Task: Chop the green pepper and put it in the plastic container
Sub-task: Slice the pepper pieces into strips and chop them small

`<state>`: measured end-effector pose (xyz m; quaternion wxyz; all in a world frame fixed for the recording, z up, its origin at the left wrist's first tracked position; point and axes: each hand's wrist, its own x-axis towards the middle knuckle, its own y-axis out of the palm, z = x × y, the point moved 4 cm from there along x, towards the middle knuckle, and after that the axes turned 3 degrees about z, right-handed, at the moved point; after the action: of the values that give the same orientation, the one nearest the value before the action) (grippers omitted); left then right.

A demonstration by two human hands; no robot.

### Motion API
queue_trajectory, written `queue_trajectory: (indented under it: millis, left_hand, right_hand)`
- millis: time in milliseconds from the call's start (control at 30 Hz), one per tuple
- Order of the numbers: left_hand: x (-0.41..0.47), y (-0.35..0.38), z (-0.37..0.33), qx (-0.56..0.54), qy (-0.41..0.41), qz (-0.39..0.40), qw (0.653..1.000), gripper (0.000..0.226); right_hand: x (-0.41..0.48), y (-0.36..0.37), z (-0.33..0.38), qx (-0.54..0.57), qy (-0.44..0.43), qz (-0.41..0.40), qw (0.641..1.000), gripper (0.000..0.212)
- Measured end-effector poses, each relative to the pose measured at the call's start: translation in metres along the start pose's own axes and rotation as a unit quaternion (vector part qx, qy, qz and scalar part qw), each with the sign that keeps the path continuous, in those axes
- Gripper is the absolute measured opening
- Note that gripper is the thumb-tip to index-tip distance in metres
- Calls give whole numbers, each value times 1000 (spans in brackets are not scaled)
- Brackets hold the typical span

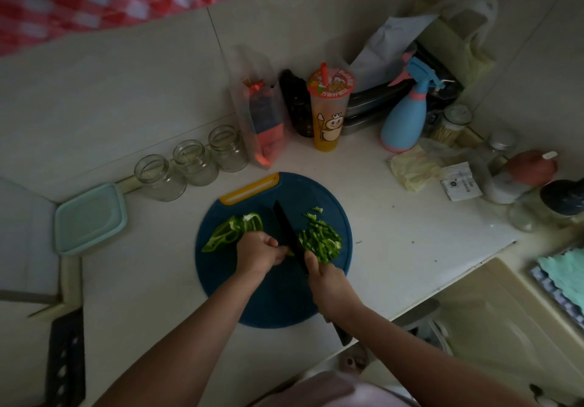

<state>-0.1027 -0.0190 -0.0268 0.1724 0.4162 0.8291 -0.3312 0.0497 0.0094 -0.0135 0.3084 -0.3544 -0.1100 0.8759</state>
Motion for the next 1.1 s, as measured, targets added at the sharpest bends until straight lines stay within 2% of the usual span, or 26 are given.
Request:
queue_trajectory:
  millis: [100, 300, 467, 600, 667, 800, 833, 967, 1100]
  left_hand:
    - [-1, 0, -1, -2, -11, 2, 1000, 31]
    - [-1, 0, -5, -7, -15, 4, 1000, 35]
    - [-1, 1, -5, 2, -14, -2, 1000, 33]
    - [-1, 0, -6, 24, -6, -7, 1000, 30]
    - [-1, 0, -6, 27, 0, -8, 1000, 30]
    - [2, 0, -4, 17, 1, -5, 1000, 31]
    - [3, 0, -3, 14, 0, -2, 1000, 31]
    - [6, -1, 1, 7, -1, 5, 1000, 32]
    - [4, -2, 2, -3, -7, 4, 1000, 32]
  right_hand:
    - [-7, -5, 9, -12, -30, 2, 999, 41]
    - [-12, -4, 7, 4, 23, 15, 1000, 50]
    - [-12, -2, 5, 10, 29, 26, 999, 50]
    - [-13, -2, 7, -35, 16, 21, 999, 53]
    - [-9, 3, 4, -57, 14, 16, 998, 43]
    - [-3, 5, 4, 37, 0, 3, 999, 22]
    - [-2, 7, 4, 66, 30, 7, 997, 26]
    - [4, 12, 6, 6, 39, 8, 999, 49]
    - [13, 15, 7, 38, 30, -28, 998, 50]
